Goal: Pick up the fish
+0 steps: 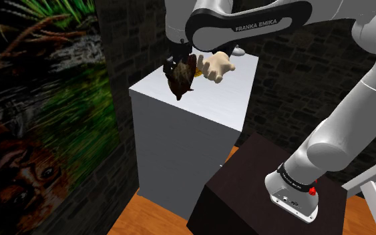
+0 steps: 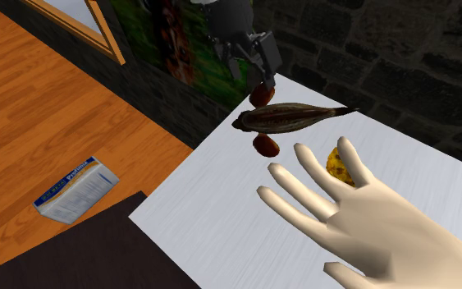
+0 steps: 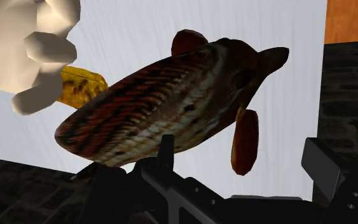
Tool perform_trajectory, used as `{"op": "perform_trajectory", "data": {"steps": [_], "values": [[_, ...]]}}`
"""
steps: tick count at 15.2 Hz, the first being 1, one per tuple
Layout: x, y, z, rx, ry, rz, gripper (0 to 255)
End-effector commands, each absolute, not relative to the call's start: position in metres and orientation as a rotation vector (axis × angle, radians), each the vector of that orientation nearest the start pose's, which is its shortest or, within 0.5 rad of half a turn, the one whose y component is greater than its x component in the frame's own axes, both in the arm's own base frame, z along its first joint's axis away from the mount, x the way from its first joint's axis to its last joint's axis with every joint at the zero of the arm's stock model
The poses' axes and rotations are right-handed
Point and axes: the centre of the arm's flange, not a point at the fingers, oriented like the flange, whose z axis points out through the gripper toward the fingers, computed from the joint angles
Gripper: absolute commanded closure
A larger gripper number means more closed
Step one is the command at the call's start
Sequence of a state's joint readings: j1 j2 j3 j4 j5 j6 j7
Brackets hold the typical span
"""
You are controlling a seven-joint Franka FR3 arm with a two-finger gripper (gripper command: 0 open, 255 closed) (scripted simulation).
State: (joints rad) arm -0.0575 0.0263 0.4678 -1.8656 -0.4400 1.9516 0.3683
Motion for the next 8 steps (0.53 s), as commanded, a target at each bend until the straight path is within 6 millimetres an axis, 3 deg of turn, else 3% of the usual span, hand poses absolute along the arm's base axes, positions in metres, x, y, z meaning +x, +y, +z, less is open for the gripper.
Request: {"op": "perform_trajectory", "data": {"steps": [1,8], "values": [[0.563,0.219,0.501,-3.483,-0.338,-0.41,0],[0.564,0.219,0.469,-3.484,-0.338,-0.411,0]]}}
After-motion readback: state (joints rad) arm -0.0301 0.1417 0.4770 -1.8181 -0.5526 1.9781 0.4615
